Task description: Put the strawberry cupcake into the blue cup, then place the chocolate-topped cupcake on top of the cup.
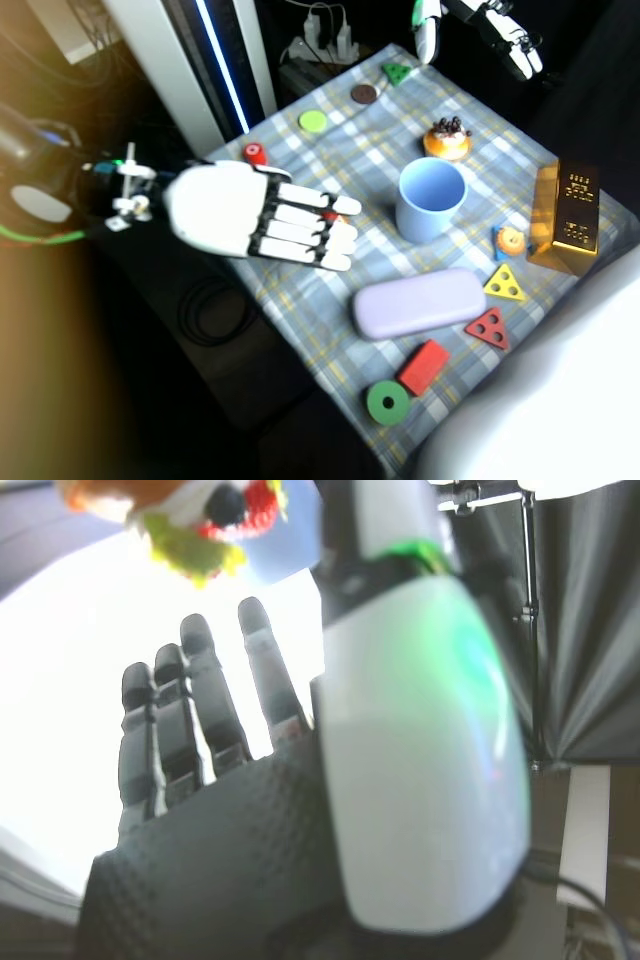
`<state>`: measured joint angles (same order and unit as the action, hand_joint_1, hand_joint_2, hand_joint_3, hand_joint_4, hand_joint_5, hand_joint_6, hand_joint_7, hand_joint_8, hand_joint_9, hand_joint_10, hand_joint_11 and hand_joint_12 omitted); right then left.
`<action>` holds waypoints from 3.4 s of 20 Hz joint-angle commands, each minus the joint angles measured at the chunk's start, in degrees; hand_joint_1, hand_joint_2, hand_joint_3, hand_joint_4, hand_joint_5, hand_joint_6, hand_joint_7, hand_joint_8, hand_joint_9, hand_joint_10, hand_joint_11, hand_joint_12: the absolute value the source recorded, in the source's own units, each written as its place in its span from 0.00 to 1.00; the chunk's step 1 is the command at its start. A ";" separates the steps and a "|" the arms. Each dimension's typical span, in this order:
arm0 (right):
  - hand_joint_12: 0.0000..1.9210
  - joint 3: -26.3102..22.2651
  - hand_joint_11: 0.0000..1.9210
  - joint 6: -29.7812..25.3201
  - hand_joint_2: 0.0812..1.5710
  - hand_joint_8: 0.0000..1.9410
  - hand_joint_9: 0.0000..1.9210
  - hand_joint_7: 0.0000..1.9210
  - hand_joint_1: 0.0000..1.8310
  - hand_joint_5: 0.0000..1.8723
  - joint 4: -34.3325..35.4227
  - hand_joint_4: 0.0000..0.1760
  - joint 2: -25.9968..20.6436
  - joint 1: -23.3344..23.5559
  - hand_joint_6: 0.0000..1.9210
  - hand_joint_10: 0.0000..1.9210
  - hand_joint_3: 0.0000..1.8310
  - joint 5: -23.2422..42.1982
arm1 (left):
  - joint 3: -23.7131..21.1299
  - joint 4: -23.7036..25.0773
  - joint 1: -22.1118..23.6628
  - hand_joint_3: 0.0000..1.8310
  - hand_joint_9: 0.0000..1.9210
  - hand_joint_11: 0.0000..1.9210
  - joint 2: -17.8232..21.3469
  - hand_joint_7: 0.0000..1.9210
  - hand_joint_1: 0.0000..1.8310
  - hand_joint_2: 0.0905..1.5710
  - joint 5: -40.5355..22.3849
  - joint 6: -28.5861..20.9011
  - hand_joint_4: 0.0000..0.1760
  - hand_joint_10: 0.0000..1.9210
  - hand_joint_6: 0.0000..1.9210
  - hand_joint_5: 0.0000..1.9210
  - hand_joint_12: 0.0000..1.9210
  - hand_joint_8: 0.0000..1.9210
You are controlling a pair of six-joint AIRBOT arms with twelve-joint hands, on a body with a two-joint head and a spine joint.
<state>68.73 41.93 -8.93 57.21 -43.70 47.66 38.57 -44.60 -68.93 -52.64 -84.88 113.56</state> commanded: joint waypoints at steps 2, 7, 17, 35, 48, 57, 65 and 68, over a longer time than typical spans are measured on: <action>0.09 0.75 0.13 -0.62 0.60 0.00 0.13 0.15 0.27 0.12 0.81 0.29 0.15 0.93 0.00 0.01 0.00 4.16 | 0.23 2.66 0.23 0.00 0.13 0.00 -0.10 0.10 0.13 0.64 -6.50 -0.15 0.59 0.00 0.00 0.04 0.17 0.00; 0.60 2.29 0.10 -0.62 0.55 0.00 0.36 0.30 0.45 0.22 0.78 0.33 1.24 1.17 0.00 0.01 0.00 2.80 | 0.22 2.53 0.20 0.00 0.11 0.00 -0.18 0.11 0.14 0.63 -6.65 -0.16 0.52 0.00 0.00 0.06 0.10 0.00; 0.74 2.67 0.31 -0.62 0.69 0.06 0.48 0.63 0.63 0.53 0.04 0.00 1.37 3.81 0.50 0.43 0.00 2.83 | 0.18 2.30 0.07 0.00 0.11 0.00 -0.26 0.12 0.12 0.63 -6.84 -0.16 0.38 0.00 0.00 0.07 0.14 0.00; 0.88 1.23 0.30 -0.85 0.69 0.59 0.35 0.39 0.57 0.53 -7.58 0.53 -0.18 16.44 0.50 0.70 0.00 3.29 | 0.60 2.23 -0.05 0.00 0.17 0.00 -0.56 0.14 0.13 0.63 -6.19 -0.15 0.49 0.00 0.00 0.06 0.27 0.00; 0.70 2.00 0.29 -0.87 0.69 0.09 0.45 0.54 0.58 0.53 -12.39 0.20 -0.22 25.62 0.50 0.33 0.00 1.44 | 1.31 2.34 0.15 0.00 0.16 0.00 -0.85 0.12 0.12 0.63 -4.80 -0.15 0.51 0.00 0.00 0.04 0.24 0.00; 1.00 3.92 0.55 -0.87 0.67 0.87 0.52 0.45 0.57 0.55 -14.39 0.88 3.73 29.76 0.46 0.98 0.00 1.47 | 1.53 2.83 0.32 0.00 0.15 0.00 -0.80 0.13 0.15 0.63 -4.41 -0.13 0.45 0.00 0.00 0.07 0.27 0.00; 0.63 5.35 0.53 -0.87 0.69 0.03 0.62 0.64 0.61 0.53 -14.37 0.00 7.03 30.14 0.49 0.31 0.00 1.47 | 1.64 3.09 0.55 0.00 0.12 0.00 -0.80 0.11 0.14 0.63 -4.39 -0.13 0.48 0.00 0.00 0.05 0.19 0.00; 0.69 5.88 0.58 -0.86 0.68 0.01 0.66 0.69 0.62 0.54 -14.37 0.00 7.57 30.14 0.48 0.35 0.00 1.47 | 1.64 3.46 0.64 0.00 0.15 0.00 -0.79 0.14 0.17 0.63 -4.24 -0.13 0.44 0.00 0.00 0.07 0.21 0.00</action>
<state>74.35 41.10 -25.56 65.19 -14.52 42.94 40.10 -44.10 -68.84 -53.36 -82.74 113.73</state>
